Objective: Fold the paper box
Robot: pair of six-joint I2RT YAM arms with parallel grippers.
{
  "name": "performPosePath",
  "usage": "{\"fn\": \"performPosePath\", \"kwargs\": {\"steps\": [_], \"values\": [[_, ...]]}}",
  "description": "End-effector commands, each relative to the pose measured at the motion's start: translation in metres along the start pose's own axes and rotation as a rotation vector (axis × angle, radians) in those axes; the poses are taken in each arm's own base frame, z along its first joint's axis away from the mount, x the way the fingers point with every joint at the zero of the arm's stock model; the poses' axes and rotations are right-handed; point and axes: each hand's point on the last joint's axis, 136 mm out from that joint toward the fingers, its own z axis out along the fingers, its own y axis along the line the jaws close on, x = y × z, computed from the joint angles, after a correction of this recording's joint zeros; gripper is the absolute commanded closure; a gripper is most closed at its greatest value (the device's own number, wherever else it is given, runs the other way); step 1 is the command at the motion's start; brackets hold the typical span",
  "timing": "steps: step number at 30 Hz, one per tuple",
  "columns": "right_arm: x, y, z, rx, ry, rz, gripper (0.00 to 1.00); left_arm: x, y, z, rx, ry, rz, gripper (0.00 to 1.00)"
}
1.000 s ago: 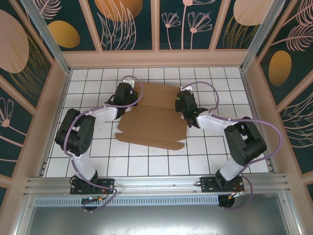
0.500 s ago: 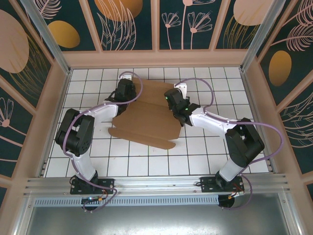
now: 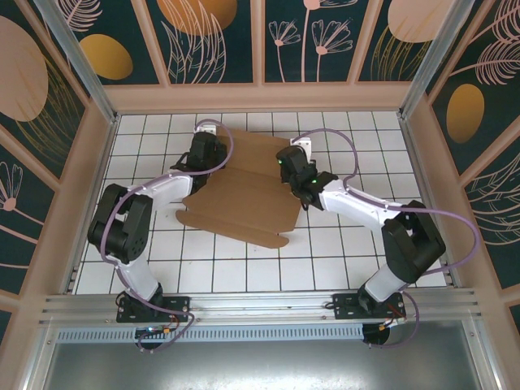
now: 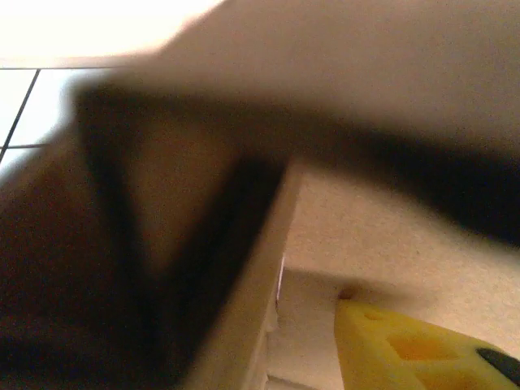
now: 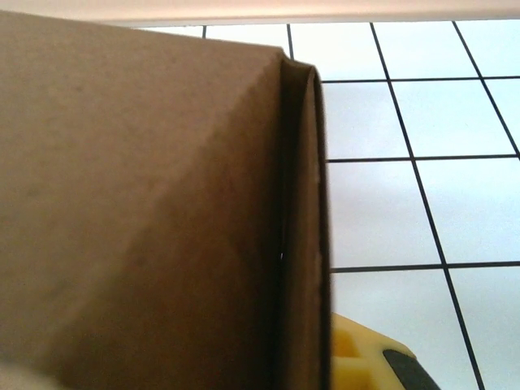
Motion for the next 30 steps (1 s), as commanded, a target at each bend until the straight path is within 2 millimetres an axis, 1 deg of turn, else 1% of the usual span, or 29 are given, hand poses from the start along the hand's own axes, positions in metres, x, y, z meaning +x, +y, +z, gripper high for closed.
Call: {"fn": "performPosePath", "kwargs": {"steps": [1, 2, 3, 5, 7, 10, 12, 13, 16, 17, 18, 19, 23, 26, 30], "values": [[-0.052, 0.01, -0.023, -0.131, -0.137, 0.133, 1.0, -0.001, -0.014, -0.012, 0.103, -0.012, 0.018, 0.46], [-0.053, 0.01, -0.024, -0.139, -0.138, 0.13, 1.0, 0.002, -0.013, -0.012, 0.107, -0.007, 0.027, 0.47], [-0.054, 0.01, -0.026, -0.15, -0.141, 0.125, 1.0, -0.008, -0.015, -0.02, 0.121, -0.032, 0.027, 0.48], [-0.056, 0.01, -0.027, -0.162, -0.143, 0.116, 1.0, -0.009, -0.017, -0.023, 0.148, -0.04, 0.036, 0.52], [-0.057, 0.011, -0.028, -0.174, -0.14, 0.108, 1.0, -0.011, -0.012, -0.024, 0.144, -0.047, 0.032, 0.55], [-0.057, 0.011, -0.031, -0.194, -0.139, 0.095, 1.0, -0.014, -0.003, -0.027, 0.161, -0.055, 0.009, 0.56], [-0.058, 0.011, -0.033, -0.205, -0.138, 0.085, 1.0, -0.023, -0.001, -0.031, 0.178, -0.08, 0.006, 0.57], [-0.058, 0.012, -0.034, -0.212, -0.137, 0.079, 1.0, -0.016, 0.002, -0.031, 0.178, -0.069, 0.011, 0.57], [-0.055, 0.017, -0.034, -0.237, -0.115, 0.066, 1.0, -0.023, 0.003, -0.034, 0.187, -0.088, 0.033, 0.59], [-0.054, 0.019, -0.035, -0.246, -0.108, 0.063, 1.0, -0.022, 0.002, -0.033, 0.186, -0.082, 0.044, 0.6], [-0.053, 0.02, -0.035, -0.253, -0.103, 0.061, 1.0, -0.02, 0.003, -0.031, 0.181, -0.073, 0.053, 0.62], [-0.053, 0.02, -0.035, -0.254, -0.101, 0.061, 1.0, -0.031, 0.003, -0.032, 0.175, -0.095, 0.058, 0.64], [-0.051, 0.021, -0.036, -0.257, -0.089, 0.053, 1.0, -0.037, 0.005, -0.032, 0.154, -0.111, 0.072, 0.72], [-0.05, 0.028, -0.039, -0.286, -0.08, 0.045, 1.0, -0.04, 0.007, -0.031, 0.145, -0.116, 0.079, 0.81], [-0.051, 0.038, -0.043, -0.302, -0.068, 0.023, 1.0, -0.045, 0.01, -0.031, 0.12, -0.127, 0.083, 0.9]]}}
